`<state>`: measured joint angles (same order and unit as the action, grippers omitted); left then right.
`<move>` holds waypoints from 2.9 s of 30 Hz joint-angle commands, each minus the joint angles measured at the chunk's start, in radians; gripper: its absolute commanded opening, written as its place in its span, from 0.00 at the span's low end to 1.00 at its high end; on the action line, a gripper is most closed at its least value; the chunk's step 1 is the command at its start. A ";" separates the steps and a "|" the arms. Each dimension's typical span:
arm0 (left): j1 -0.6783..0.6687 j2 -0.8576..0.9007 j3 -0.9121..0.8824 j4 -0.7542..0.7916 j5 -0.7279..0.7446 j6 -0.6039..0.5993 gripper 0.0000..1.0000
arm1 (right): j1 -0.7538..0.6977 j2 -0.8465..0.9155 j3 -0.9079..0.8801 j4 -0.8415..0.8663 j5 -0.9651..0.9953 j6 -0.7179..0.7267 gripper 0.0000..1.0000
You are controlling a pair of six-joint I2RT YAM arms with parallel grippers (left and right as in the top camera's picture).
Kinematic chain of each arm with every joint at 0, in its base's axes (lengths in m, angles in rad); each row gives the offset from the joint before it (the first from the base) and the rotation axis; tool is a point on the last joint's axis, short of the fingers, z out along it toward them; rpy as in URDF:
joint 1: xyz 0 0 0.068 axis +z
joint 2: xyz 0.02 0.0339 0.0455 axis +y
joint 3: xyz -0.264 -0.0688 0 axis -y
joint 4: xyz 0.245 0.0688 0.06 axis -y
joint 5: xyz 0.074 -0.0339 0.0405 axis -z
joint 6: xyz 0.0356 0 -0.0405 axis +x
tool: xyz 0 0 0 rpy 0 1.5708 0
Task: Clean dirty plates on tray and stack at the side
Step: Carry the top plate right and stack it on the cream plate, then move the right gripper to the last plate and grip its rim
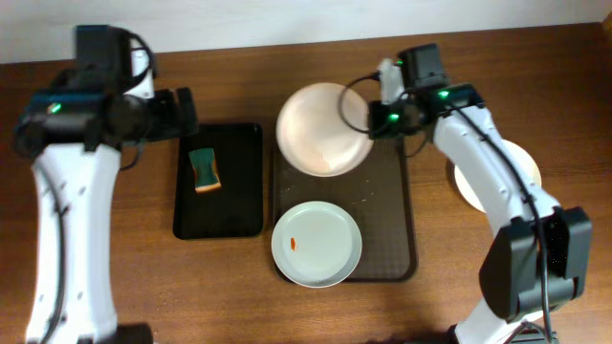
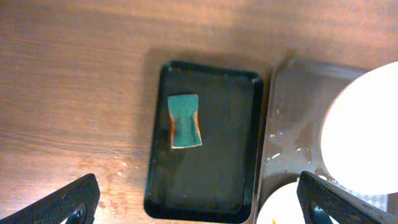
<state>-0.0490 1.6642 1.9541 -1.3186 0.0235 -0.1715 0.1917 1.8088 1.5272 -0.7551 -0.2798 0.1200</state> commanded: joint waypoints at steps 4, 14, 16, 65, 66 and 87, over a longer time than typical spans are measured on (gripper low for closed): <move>0.021 -0.179 0.009 -0.003 -0.012 0.016 1.00 | 0.284 0.024 0.016 0.165 0.080 -0.008 0.04; 0.021 -0.193 0.008 -0.004 -0.012 0.016 1.00 | 0.552 0.114 0.016 0.493 0.662 -0.159 0.04; 0.021 -0.193 0.008 -0.004 -0.012 0.016 1.00 | 0.587 0.114 0.016 0.534 0.769 -0.230 0.04; 0.021 -0.193 0.008 -0.003 -0.012 0.016 1.00 | -0.461 -0.132 -0.065 -0.266 0.193 0.278 0.04; 0.021 -0.193 0.008 -0.003 -0.012 0.016 1.00 | -0.522 -0.122 -0.089 -0.263 0.193 0.277 0.04; 0.021 -0.193 0.008 -0.003 -0.012 0.016 1.00 | -0.782 -0.265 -0.332 -0.091 -0.053 0.119 0.58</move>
<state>-0.0303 1.4746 1.9545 -1.3235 0.0185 -0.1715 -0.6495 1.6661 1.1915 -0.8513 -0.2245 0.3134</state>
